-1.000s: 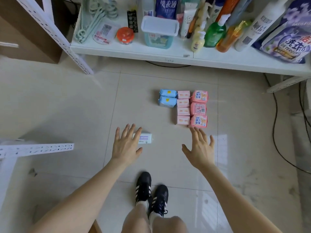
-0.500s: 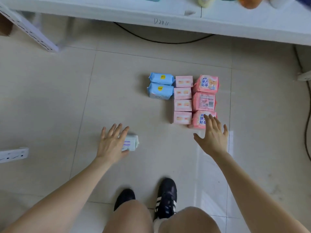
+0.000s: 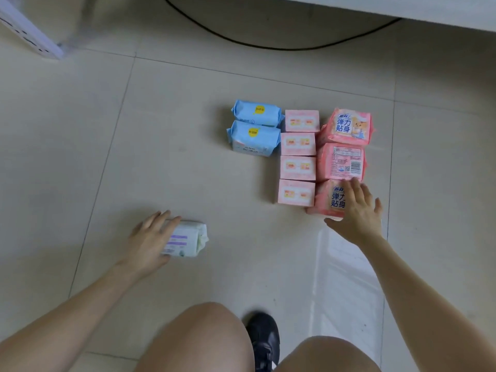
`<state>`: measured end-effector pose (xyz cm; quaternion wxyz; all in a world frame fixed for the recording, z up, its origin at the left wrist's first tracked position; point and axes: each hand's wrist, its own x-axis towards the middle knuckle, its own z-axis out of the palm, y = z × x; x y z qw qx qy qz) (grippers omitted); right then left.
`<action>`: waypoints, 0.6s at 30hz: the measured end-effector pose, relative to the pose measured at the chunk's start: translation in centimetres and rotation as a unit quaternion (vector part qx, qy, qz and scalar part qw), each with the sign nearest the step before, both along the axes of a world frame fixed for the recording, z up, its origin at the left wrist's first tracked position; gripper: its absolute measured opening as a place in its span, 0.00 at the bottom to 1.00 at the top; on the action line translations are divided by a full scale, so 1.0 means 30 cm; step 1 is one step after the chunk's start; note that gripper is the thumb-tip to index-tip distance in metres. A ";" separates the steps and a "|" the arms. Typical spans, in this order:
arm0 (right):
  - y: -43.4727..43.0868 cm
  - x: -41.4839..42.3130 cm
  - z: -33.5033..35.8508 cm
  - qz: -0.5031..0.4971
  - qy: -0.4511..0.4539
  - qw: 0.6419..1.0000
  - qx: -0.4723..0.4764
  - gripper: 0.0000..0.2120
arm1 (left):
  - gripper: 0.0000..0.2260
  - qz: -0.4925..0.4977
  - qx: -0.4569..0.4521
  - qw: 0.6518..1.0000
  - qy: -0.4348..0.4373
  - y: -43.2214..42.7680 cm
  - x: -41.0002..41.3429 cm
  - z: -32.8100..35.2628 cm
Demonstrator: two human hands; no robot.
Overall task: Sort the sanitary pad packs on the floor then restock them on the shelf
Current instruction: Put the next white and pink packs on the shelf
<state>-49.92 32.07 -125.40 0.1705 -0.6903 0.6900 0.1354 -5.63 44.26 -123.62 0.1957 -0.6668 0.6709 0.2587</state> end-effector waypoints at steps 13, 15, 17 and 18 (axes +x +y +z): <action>0.151 0.050 -0.049 -0.080 -0.079 0.993 -0.044 0.43 | 0.36 -0.044 0.024 0.999 -0.014 -0.023 0.003 -0.020; 0.167 0.069 -0.044 -0.100 -0.108 0.988 -0.039 0.43 | 0.35 -0.031 0.028 0.999 -0.002 -0.030 0.006 -0.015; 0.178 0.085 -0.031 -0.111 -0.124 0.985 -0.044 0.43 | 0.34 -0.021 0.029 0.999 0.009 -0.038 0.008 -0.003; 0.183 0.092 -0.021 -0.116 -0.130 0.984 -0.048 0.43 | 0.34 -0.019 0.027 0.999 0.014 -0.042 0.006 0.006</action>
